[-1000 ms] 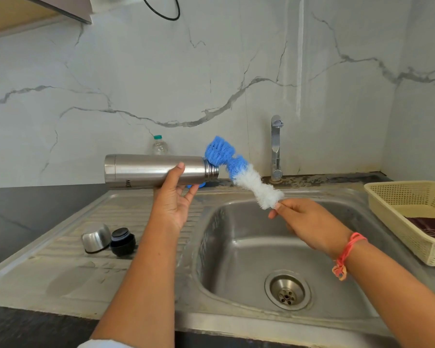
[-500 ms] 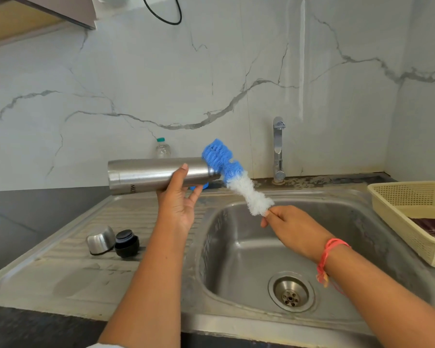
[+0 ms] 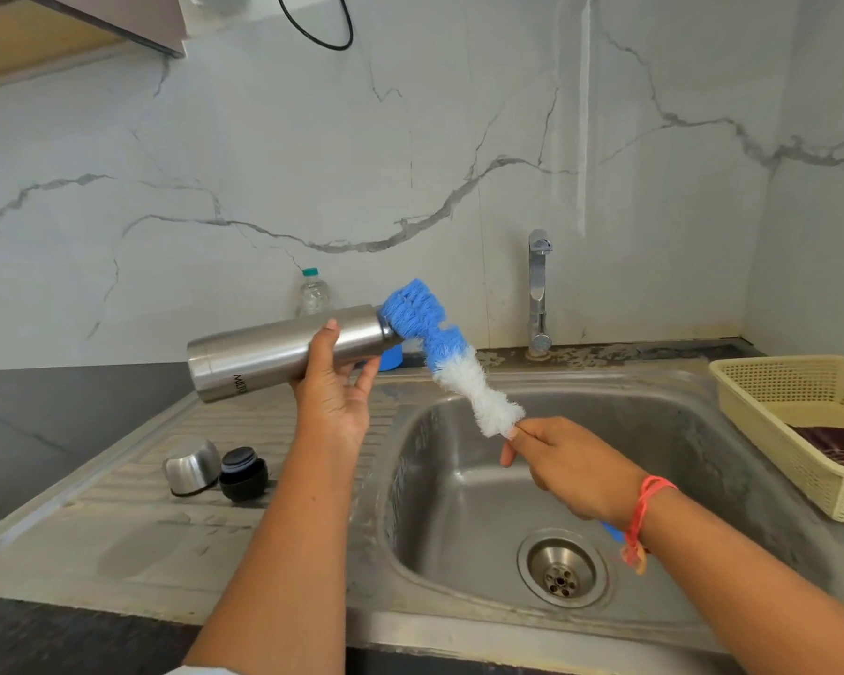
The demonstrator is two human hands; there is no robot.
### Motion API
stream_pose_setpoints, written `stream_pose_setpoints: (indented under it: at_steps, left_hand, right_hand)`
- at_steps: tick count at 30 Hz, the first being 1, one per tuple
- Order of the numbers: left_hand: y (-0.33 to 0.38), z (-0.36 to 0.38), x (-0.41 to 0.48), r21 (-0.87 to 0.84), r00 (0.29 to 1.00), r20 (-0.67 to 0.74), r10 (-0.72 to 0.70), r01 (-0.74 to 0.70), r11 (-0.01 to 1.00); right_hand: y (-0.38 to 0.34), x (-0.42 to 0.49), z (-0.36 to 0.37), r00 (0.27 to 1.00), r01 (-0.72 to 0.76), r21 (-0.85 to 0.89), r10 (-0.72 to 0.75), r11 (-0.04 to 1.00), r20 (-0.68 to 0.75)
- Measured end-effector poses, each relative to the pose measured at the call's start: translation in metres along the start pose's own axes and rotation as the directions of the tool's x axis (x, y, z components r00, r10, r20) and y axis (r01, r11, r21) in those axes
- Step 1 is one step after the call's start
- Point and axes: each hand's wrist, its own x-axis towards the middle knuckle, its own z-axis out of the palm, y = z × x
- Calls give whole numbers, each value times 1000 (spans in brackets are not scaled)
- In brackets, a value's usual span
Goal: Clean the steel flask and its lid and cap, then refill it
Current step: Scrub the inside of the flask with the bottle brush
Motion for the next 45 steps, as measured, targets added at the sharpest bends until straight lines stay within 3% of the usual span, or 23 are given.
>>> stream_pose_setpoints:
  at_steps: [5,10,14,24,34,39,45]
  left_hand:
    - [-12,7,-9,112,999,36,-28,24,993]
    - [-4,3,-1,86,998,44,41,-44,995]
    - [-1,7,-3,40,998,62,33,-35,999]
    - [4,4,-2,9,999,-24,36,-35,999]
    - [-4,11,-10,36,998,-62,9,-7,999]
    - [12,7,-6,-70,994,-100,38,-45,997]
    - [-2,12,-9,36,997,-42,57,-55,998]
  right_hand:
    - [-7,7,5,1000,-20,93,22,995,-20]
    - [8,4,-6,985,5,56,5,998,-170]
    - [14,15,-4,960,6,207,53,978,-277]
    - [7,6,10,977,175,151,-152,973,-150]
    - [7,13,17,976,157,21,-152,987,-159]
    - [8,5,18,973,184,-58,-190,981,-128]
    - [8,15,22,979,142,-51,-148,989,-139]
